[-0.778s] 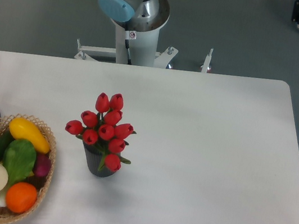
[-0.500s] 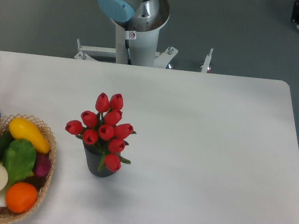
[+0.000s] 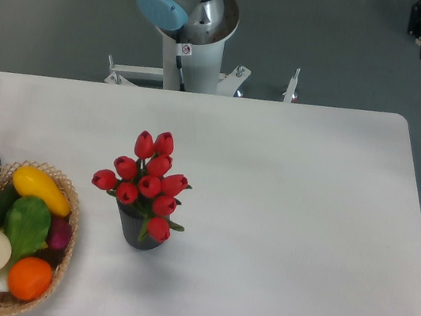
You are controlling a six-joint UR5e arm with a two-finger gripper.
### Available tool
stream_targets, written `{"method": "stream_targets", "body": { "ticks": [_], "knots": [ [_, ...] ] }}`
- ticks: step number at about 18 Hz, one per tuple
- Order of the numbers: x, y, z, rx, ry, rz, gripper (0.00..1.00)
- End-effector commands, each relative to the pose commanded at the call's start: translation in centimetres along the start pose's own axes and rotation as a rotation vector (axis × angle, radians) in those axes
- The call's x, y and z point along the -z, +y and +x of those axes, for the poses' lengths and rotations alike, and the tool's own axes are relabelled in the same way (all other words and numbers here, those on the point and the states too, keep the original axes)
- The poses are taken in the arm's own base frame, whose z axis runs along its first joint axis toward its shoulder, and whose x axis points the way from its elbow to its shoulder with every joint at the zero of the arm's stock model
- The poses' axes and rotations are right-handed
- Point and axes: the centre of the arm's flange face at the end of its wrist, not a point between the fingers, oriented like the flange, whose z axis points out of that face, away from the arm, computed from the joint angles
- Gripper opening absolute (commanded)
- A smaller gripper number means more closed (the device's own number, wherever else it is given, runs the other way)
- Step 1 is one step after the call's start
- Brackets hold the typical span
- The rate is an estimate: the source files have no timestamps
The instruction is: Pick up the flowers from the vase
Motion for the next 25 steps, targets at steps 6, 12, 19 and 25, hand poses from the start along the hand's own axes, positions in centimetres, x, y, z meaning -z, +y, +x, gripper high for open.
{"method": "stream_targets", "body": {
  "ticks": [6,12,19,25],
  "knots": [
    [-1.6,-1.3,1.2,0.021,0.036,0.020,1.00],
    [-3.2,-3.4,2.1,0.085,0.060,0.092,1.00],
    [-4.6,-6.4,2.3,0.138,0.094,0.141,1.00],
    [-5.6,-8.8,2.4,0.172,0.113,0.240,1.00]
  ]
}}
